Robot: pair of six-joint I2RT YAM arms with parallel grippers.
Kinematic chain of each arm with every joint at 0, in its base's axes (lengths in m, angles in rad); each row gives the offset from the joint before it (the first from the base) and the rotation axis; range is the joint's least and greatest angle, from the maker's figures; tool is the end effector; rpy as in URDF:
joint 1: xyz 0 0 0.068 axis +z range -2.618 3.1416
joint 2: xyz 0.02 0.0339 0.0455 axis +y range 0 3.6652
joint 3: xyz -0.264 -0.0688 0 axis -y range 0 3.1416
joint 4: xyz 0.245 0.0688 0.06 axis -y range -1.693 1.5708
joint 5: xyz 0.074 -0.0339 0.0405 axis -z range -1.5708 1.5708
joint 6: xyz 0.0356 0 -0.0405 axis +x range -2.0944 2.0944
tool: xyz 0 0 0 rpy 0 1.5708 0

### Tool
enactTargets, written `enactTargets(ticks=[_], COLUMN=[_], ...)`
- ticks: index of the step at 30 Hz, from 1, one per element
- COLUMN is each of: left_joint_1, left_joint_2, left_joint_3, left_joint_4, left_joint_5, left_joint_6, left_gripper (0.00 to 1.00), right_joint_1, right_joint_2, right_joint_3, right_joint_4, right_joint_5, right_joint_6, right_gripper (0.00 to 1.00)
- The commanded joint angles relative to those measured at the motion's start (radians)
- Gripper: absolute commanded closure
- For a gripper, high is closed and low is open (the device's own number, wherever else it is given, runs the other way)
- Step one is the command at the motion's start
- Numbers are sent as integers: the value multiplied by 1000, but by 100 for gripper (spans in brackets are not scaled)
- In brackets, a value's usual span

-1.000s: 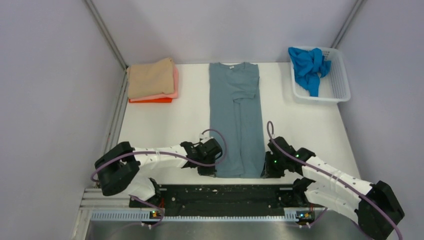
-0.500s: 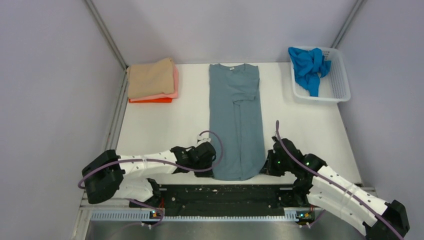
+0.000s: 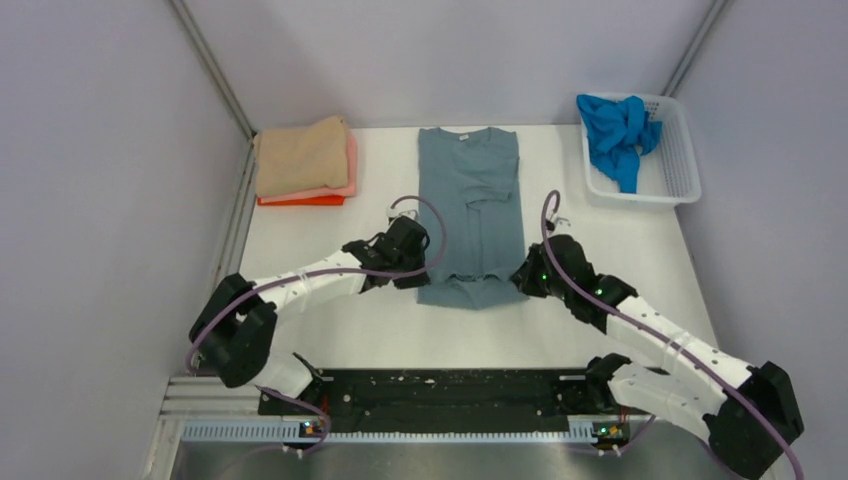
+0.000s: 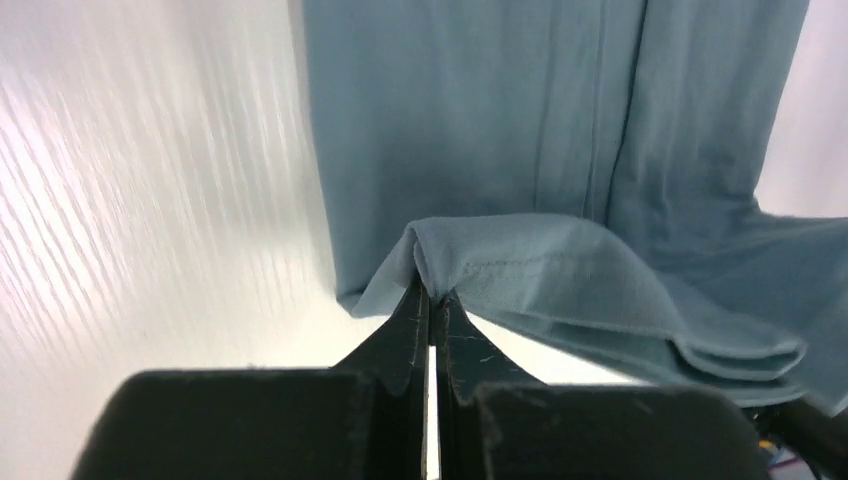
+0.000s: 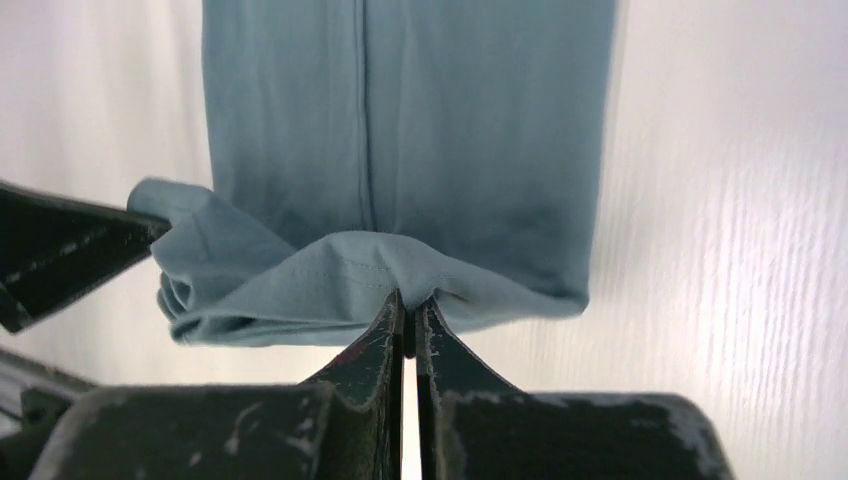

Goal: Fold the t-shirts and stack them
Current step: Fold the folded rectangular tshirt in 1/3 of the way

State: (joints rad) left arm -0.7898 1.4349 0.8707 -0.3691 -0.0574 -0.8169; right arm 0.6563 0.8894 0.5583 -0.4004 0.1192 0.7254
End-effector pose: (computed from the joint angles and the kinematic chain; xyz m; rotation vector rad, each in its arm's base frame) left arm 0.2046 -0.2035 0.2067 -0.0599 2.6013 -0.5661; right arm 0.1502 0.1103 0.2226 0.1445 2.3599 0.5632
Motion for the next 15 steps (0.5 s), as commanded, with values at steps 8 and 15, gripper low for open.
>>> enactTargets(ticks=[8,15], left_joint_1=[181,243], left_joint_2=[239,375], left_joint_3=[326,503], left_joint_4=[7,-61], left_joint_5=[34,11], left_joint_6=[146,196], left_gripper=[100,100], right_joint_1=[-233,-322], right_joint_2=[340,517], right_joint_3=[206,301], right_joint_4=[427,509], right_joint_5=[-53,-114], right_joint_6=[-140,-160], right_gripper=[100,100])
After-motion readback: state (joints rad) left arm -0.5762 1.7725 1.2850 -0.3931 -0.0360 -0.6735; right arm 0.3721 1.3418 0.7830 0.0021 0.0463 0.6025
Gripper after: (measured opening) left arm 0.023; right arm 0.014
